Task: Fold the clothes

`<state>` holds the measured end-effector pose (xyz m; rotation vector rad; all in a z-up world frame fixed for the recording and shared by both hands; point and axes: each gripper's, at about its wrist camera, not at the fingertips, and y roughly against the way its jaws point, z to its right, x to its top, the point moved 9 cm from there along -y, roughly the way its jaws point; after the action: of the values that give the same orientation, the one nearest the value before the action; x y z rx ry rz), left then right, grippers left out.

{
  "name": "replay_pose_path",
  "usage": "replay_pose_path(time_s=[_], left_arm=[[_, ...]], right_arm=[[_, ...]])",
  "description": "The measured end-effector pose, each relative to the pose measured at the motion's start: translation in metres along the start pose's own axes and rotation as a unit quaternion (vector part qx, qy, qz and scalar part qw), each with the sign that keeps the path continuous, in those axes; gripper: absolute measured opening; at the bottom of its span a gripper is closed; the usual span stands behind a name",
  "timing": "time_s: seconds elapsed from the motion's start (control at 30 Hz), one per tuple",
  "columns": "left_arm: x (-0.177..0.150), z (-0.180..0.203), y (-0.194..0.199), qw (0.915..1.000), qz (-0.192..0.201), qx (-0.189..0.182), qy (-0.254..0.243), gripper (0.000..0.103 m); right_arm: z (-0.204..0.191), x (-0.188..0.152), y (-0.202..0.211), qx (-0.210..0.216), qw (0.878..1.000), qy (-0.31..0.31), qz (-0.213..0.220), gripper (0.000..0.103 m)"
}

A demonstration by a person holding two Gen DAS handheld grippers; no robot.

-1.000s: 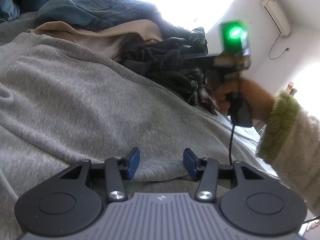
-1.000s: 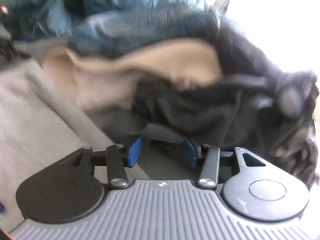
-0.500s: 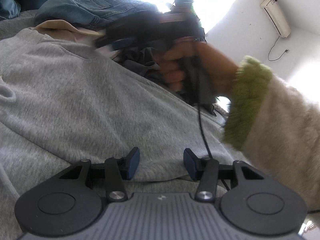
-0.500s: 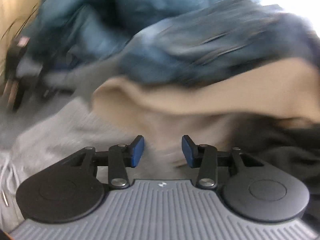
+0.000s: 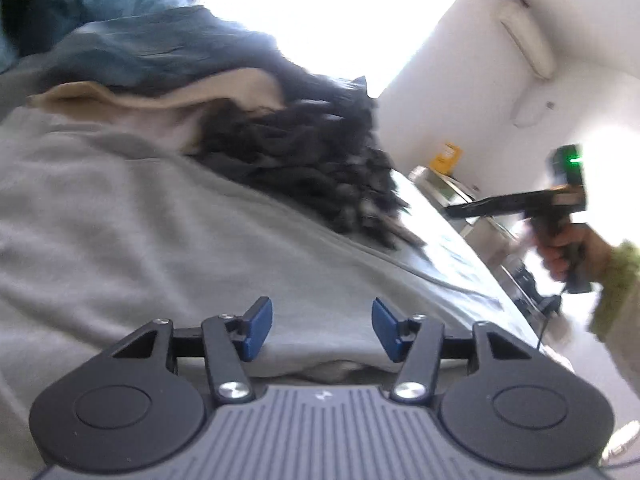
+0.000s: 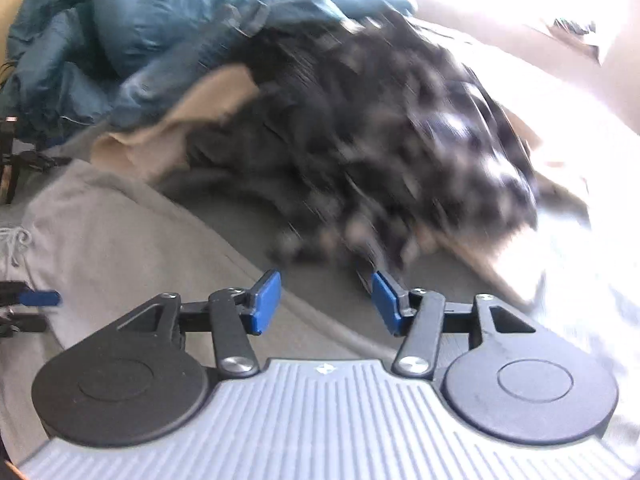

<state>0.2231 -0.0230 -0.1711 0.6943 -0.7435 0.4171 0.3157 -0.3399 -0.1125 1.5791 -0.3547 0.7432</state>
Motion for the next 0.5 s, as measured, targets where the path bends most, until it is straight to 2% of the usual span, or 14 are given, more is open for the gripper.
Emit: replay_pose_path(time_s=[0.1,0.2,0.37,0.5], left_arm=[[-0.014,0.014,-0.017,0.9992,-0.025,0.009,-0.031,0.056],[-0.024,0.018,-0.028,0.9966,-0.041,0.033,-0.064,0.056],[-0.029,0.017,-0.028,0.9954,-0.053,0.034,-0.072,0.057],[-0.031,0.018,-0.029,0.9944,-0.053,0.039,-0.083,0.057]], right_arm=[[0.016,-0.031,-0.038,0.003,0.999,-0.005,-0.033,0.052],[0.022,-0.046,-0.071,0.015,0.999,0.007,-0.046,0.052],[0.028,-0.047,-0.091,0.07,0.997,0.004,-0.039,0.054],[0.024,-0.052,-0.101,0.102,0.992,0.024,-0.066,0.055]])
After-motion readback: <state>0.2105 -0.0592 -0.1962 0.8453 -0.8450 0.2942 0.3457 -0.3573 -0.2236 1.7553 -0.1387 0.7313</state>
